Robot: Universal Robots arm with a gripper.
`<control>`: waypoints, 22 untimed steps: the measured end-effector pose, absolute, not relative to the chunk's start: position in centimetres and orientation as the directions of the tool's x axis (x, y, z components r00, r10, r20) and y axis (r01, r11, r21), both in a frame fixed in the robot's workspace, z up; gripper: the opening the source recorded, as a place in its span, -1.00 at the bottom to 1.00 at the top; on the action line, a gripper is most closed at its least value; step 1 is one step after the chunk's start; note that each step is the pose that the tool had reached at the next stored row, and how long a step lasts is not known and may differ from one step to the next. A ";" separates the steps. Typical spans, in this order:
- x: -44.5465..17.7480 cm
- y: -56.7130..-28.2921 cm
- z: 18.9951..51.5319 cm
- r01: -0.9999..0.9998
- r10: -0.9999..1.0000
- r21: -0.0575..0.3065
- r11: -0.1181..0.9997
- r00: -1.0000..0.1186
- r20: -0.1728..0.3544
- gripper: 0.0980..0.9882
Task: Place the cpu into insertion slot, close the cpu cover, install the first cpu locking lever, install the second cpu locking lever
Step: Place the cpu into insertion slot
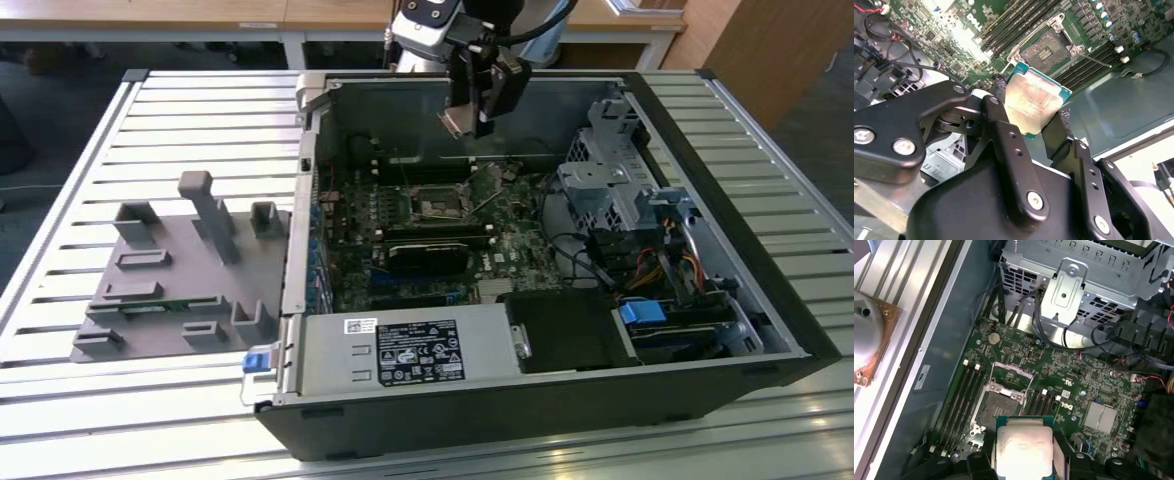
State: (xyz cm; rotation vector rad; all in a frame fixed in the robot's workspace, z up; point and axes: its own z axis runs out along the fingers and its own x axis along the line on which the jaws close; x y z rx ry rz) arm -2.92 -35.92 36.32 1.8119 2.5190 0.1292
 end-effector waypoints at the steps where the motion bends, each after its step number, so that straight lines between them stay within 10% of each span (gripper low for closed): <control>1: -2.9 -35.9 36.3 0.947 0.950 0.088 0.308 -0.311 0.019 -0.01; 22: -2.9 -35.9 36.3 0.987 0.991 0.088 0.133 -0.135 0.019 -0.01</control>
